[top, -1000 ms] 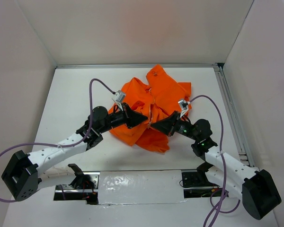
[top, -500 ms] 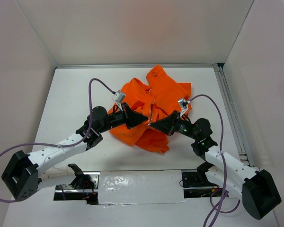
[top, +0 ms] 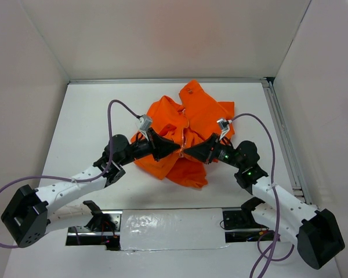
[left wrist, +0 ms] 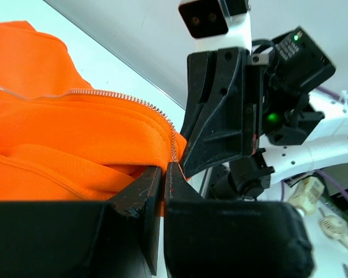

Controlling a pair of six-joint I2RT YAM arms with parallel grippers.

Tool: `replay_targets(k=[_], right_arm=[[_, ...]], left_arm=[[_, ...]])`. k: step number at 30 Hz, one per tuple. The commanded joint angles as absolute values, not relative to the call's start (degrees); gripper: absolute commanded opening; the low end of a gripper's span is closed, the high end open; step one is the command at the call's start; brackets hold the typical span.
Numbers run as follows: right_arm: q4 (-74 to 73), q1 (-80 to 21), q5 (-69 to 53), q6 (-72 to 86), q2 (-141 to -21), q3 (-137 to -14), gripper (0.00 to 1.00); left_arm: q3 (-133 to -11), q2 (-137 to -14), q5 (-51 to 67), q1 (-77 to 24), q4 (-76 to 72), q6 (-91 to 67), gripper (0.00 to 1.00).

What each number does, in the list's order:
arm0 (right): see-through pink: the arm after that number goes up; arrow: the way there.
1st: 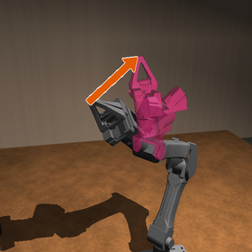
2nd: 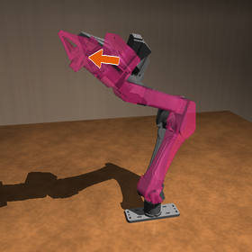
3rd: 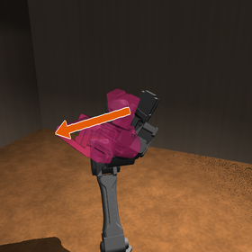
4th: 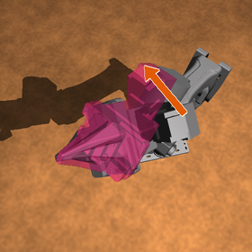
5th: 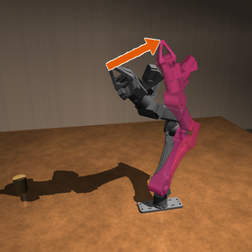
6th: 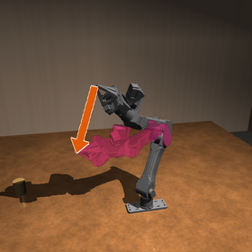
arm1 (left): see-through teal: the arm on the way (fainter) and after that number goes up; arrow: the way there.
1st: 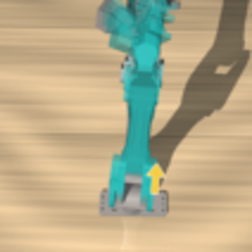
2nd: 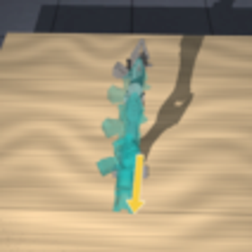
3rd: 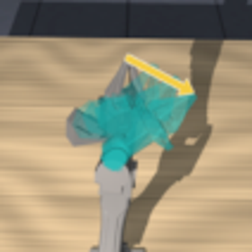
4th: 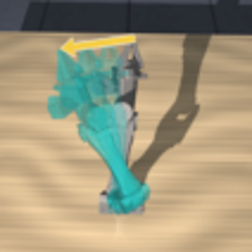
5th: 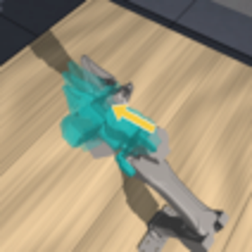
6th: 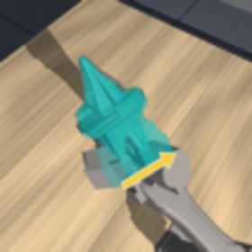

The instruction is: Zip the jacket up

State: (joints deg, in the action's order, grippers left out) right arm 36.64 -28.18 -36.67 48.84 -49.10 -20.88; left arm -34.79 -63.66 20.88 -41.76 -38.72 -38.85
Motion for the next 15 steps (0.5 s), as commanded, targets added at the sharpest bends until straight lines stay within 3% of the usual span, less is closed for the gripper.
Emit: replay_targets(k=[1, 15], right_arm=[[33.75, -28.13, -37.61, 49.13, -48.16, -25.22, 0.0], [33.92, -28.3, -40.25, 50.18, -46.85, -23.91, 0.0]], left_arm=[[-33.75, -61.79, 22.33, -42.1, -47.99, -34.81, 0.0], [-35.95, -63.89, 19.07, -42.1, -48.34, -34.63, 0.0]])
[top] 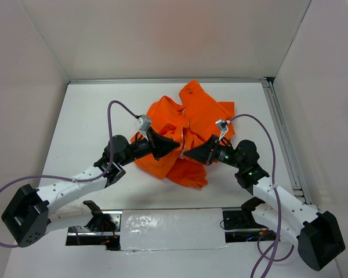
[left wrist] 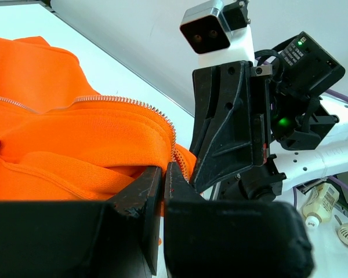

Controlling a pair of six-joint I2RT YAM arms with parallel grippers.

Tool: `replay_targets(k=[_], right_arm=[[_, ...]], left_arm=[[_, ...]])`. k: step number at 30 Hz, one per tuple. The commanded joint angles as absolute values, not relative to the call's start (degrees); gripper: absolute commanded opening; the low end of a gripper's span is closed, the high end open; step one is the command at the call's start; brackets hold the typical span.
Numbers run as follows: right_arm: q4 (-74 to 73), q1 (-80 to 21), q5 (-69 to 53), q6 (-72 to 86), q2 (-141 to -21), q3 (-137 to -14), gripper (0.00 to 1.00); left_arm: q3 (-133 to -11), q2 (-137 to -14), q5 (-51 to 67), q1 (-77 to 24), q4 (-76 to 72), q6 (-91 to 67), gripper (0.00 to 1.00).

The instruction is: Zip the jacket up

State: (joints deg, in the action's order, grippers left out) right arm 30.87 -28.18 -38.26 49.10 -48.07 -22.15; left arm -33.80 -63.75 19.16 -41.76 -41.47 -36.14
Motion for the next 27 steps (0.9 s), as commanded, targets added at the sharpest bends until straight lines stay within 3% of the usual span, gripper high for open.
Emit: replay_targets(k=[1, 27], right_arm=[[34.27, -28.39, -40.08, 50.36, -46.85, -23.99, 0.0], [33.49, -28.48, -40.61, 49.83, -47.29, -25.66, 0.0]], left_arm=[[-35.86, -63.98, 18.81, -42.19, -48.25, -34.8, 0.0], [-35.77, -64.6, 18.28, -42.63, -48.08, -35.33, 0.0]])
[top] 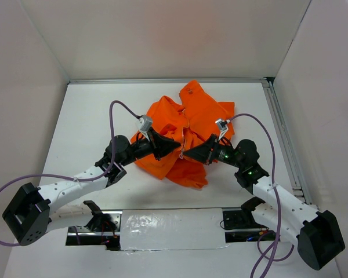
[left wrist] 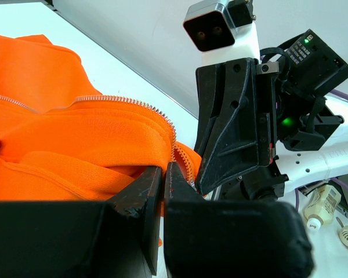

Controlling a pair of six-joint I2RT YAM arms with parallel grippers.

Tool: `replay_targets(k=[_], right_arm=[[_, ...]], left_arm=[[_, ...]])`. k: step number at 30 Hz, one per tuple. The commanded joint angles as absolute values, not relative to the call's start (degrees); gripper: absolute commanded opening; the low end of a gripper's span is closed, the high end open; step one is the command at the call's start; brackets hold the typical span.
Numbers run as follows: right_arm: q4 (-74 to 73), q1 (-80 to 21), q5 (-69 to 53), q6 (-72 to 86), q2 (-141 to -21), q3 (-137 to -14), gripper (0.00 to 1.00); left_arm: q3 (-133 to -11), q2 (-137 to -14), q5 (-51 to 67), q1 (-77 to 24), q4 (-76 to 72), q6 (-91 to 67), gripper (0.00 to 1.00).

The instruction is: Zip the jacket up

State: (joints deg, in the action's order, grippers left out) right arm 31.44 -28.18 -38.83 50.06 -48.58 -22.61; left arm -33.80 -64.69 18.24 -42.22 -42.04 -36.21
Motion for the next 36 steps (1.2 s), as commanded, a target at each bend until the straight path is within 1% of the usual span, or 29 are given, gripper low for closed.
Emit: replay_targets(k=[1, 17, 25, 30, 33, 36], right_arm=[[33.57, -28.56, -40.43, 49.92, -47.2, -25.75, 0.0], [40.77, -28.3, -35.59, 53.87, -48.87, -24.96, 0.0], [39.64, -28.39, -32.88, 53.18, -48.6, -24.52, 0.0], [39.82, -27.34, -33.48, 50.02, -48.08, -25.04, 0.0], [37.45, -26.46, -34.36, 48.69, -48.6, -26.98, 0.0], [39.63, -25.32, -35.07, 49.91, -48.34, -26.63, 0.0]], left_arm=[[-35.77, -64.6, 18.54, -42.71, -48.16, -35.33, 0.0], [-31.56, -62.84, 22.67, -42.89, -52.73, -36.39, 0.0], [-29.1, -62.14, 26.01, -42.8, -56.24, -36.91, 0.0], [-30.67, -60.91, 28.39, -42.89, -50.37, -37.78, 0.0], [-30.5, -60.91, 30.67, -42.8, -49.22, -38.23, 0.0], [-30.94, -60.73, 31.64, -42.8, -46.68, -37.71, 0.0]])
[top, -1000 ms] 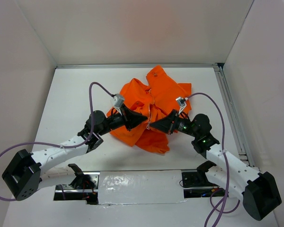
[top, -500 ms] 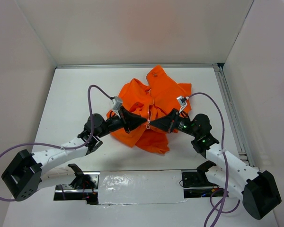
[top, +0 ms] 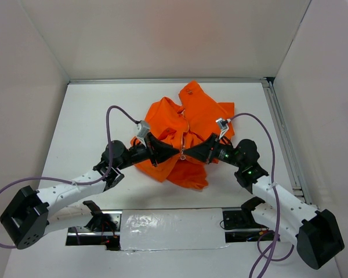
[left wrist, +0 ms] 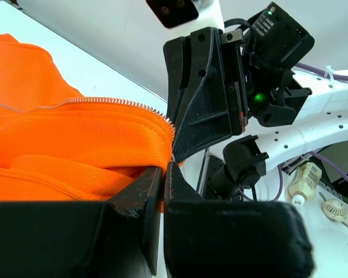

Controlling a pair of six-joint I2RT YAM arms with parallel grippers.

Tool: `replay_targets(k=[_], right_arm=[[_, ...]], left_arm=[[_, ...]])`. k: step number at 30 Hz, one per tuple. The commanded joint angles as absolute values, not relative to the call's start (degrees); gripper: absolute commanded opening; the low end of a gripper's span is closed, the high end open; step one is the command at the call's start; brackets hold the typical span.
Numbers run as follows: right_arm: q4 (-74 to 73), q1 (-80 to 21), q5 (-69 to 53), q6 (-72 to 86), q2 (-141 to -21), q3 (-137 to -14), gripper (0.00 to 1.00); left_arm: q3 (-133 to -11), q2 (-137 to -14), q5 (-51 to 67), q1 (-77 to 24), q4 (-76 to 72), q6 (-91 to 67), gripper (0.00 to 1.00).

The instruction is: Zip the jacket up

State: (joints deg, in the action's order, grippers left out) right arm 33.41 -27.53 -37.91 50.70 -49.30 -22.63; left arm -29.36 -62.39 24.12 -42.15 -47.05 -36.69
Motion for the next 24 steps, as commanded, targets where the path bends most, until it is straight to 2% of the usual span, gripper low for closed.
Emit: replay_targets(k=[1, 12, 13, 15, 17, 19, 21, 24], right_arm=[[40.16, -25.05, -35.85, 49.83, -48.34, -26.72, 0.0], [39.81, -25.05, -39.2, 50.54, -50.1, -29.53, 0.0], [39.29, -25.22, -39.03, 50.45, -49.84, -28.84, 0.0], [38.94, -26.45, -38.32, 50.36, -49.66, -28.13, 0.0], [37.01, -28.11, -37.8, 48.96, -49.66, -28.39, 0.0], [37.09, -29.52, -36.74, 48.78, -49.4, -28.04, 0.0], [37.97, -30.14, -35.86, 48.69, -48.61, -27.34, 0.0], [35.26, -30.23, -34.54, 47.2, -47.11, -27.6, 0.0]], left_arm=[[-31.2, -60.73, 31.73, -42.89, -45.89, -37.53, 0.0], [-32.6, -61.87, 30.95, -43.15, -37.28, -37.18, 0.0], [-33.48, -62.31, 30.68, -43.07, -36.31, -37.7, 0.02], [-35.41, -62.66, 30.24, -43.07, -34.64, -38.14, 0.17], [-35.86, -63.02, 30.23, -43.07, -35.06, -39.19, 0.23], [-35.25, -63.1, 30.76, -43.07, -37.35, -40.34, 0.35], [-35.33, -63.37, 30.59, -43.07, -38.23, -41.3, 0.37], [-36.21, -63.28, 30.5, -42.98, -37.1, -41.75, 0.35]])
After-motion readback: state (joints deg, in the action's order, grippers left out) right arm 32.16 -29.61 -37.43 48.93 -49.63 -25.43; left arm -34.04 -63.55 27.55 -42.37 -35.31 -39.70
